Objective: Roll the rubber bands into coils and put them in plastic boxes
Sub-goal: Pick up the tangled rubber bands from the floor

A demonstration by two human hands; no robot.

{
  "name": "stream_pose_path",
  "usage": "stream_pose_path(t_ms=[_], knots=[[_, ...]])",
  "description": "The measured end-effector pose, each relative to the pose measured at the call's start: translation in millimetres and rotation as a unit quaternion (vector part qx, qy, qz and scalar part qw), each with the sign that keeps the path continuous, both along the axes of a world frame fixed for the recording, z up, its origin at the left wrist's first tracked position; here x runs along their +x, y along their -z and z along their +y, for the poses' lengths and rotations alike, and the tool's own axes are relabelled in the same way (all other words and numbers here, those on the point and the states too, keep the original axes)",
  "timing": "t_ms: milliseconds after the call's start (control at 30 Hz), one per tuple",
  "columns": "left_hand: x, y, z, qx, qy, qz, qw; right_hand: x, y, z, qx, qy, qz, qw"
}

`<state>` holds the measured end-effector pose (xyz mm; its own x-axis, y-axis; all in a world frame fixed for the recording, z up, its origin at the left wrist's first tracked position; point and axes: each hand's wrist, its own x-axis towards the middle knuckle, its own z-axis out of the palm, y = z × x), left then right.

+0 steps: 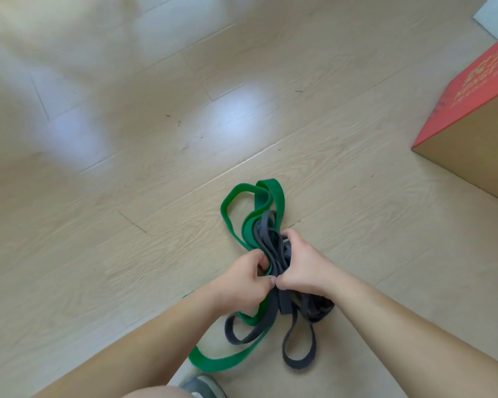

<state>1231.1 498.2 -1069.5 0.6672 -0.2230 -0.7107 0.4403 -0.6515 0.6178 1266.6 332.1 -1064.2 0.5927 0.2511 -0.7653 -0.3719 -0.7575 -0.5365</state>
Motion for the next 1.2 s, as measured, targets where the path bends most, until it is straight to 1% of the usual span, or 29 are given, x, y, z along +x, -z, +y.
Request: stream_pose_path(t_ms=[67,133,200,300,433,567,667,733,800,867,933,1000,1100,1200], knots=[[4.9,-7.3,1.9,-0.005,-0.005,-0.011,1.000,3.0,-5.5,1.3,0.013,0.014,-0.014,1.000],[14.7,-27.2,5.1,0.001,0.012,-0.036,0.999,7.9,-21.6,3.1,0.027,0.019,-0.031,0.999],[24.8,-60.5,7.9,0.004,0.032,-0.055,0.998,11.1,-53.2,0.6,0.045,0.037,-0.039,0.998],[32.5,-133.2,3.9,0.004,0.087,-0.068,0.994,8.7,-124.9,-12.4,0.063,0.065,-0.049,0.995],[29.3,-261.5,-19.7,0.022,0.152,-0.103,0.983,-3.0,-259.6,-37.6,0.066,0.094,-0.067,0.991],[17.0,-415.1,-51.7,0.021,0.204,-0.152,0.967,-22.1,-418.6,-68.1,0.058,0.101,-0.085,0.990],[1.4,-535.7,-81.4,0.015,0.250,-0.173,0.953,-53.7,-544.9,-97.3,0.041,0.133,-0.100,0.985],[-13.3,-611.0,-103.7,0.007,0.289,-0.186,0.939,-83.8,-625.0,-117.3,0.027,0.171,-0.112,0.979],[-34.0,-672.3,-125.3,0.001,0.327,-0.196,0.924,-117.9,-696.3,-136.9,0.008,0.197,-0.131,0.972],[-61.3,-720.8,-147.3,-0.011,0.377,-0.212,0.902,-157.8,-762.5,-156.4,-0.025,0.214,-0.149,0.965],[-90.7,-760.3,-171.1,-0.032,0.425,-0.237,0.873,-200.8,-811.3,-172.0,-0.051,0.247,-0.176,0.951],[-125.8,-790.9,-194.6,-0.053,0.468,-0.251,0.846,-254.2,-839.4,-184.3,-0.081,0.288,-0.189,0.935],[-190.7,-826.7,-232.5,-0.088,0.526,-0.240,0.811,-345.7,-865.9,-203.3,-0.038,0.391,-0.178,0.902],[-270.6,-850.7,-275.2,-0.110,0.583,-0.242,0.768,-446.3,-888.8,-230.0,-0.036,0.466,-0.178,0.866]])
